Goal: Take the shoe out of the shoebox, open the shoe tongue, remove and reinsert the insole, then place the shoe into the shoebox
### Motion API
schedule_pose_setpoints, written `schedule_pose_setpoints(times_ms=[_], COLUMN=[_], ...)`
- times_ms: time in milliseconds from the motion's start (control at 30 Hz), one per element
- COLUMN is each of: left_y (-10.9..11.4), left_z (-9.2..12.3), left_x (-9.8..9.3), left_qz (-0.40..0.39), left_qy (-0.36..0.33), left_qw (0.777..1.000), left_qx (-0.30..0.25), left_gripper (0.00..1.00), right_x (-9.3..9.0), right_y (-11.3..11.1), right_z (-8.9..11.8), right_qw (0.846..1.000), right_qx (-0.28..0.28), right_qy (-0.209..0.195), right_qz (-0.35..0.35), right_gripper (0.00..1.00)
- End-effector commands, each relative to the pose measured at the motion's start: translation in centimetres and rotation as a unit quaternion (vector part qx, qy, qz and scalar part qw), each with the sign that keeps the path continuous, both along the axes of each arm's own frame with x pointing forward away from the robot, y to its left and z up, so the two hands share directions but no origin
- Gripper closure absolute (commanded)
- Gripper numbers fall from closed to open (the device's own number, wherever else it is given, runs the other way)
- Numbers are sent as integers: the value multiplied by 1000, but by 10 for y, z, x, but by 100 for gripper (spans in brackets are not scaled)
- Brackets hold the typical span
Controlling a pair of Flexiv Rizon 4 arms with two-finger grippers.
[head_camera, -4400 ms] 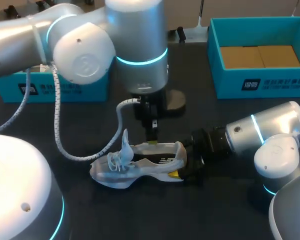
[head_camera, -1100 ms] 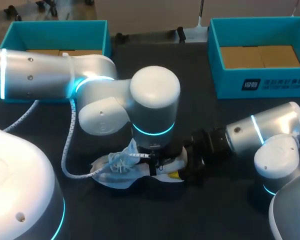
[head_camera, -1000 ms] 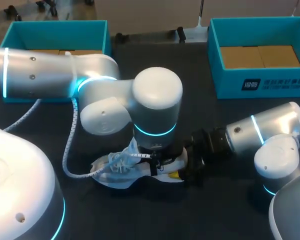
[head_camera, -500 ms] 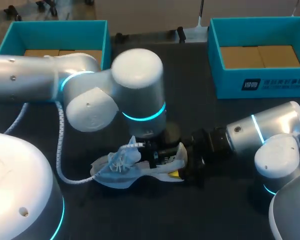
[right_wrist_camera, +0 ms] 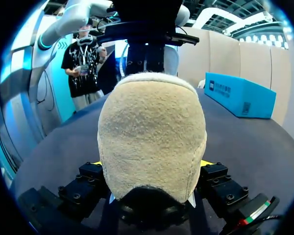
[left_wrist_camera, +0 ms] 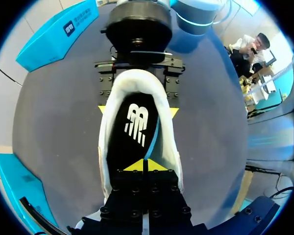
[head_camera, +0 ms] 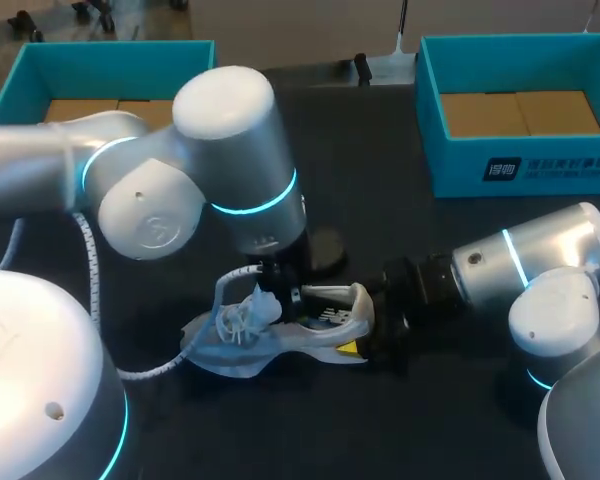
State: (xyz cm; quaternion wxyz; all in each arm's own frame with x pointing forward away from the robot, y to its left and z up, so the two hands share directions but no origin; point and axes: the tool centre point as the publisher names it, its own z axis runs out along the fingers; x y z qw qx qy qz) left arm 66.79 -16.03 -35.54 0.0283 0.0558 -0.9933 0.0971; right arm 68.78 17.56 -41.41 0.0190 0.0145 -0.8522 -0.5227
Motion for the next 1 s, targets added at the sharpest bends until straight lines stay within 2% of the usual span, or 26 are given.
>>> schedule_pose_setpoints(times_ms=[33,233,467,500,533,567,667,700,733,1000], left_y=[6,11,5,3,2,1,-2,-3,-4,-7], left_z=[2,10,1,-2,-5,-8,-16,-20,-22,-38], left_x=[0,0,-1,-2,-2,-2,-3,-3,-3,-5], left_qz=[2,5,-8,-11,-13,-13,-17,-18,-17,-24], left_qy=[-4,-20,-15,-16,-17,-20,-30,-27,-31,-27], left_qw=[1000,1000,1000,1000,1000,999,999,999,998,997], left_qx=[-7,-15,7,13,19,24,39,42,49,69], left_gripper=[100,100,100,98,86,84,67,58,55,51], right_x=[0,0,0,0,0,0,0,0,0,0], right_y=[1,1,1,1,1,1,1,1,1,1], right_z=[1,1,1,1,1,1,1,1,1,1], right_qw=[1000,1000,1000,1000,1000,1000,1000,1000,1000,1000], right_qx=[-3,-3,-3,-3,-3,-3,-3,-3,-3,-3], right_qy=[0,0,0,0,0,0,0,0,0,0], right_qz=[0,0,0,0,0,0,0,0,0,0], right_gripper=[100,100,100,100,100,100,100,100,100,100])
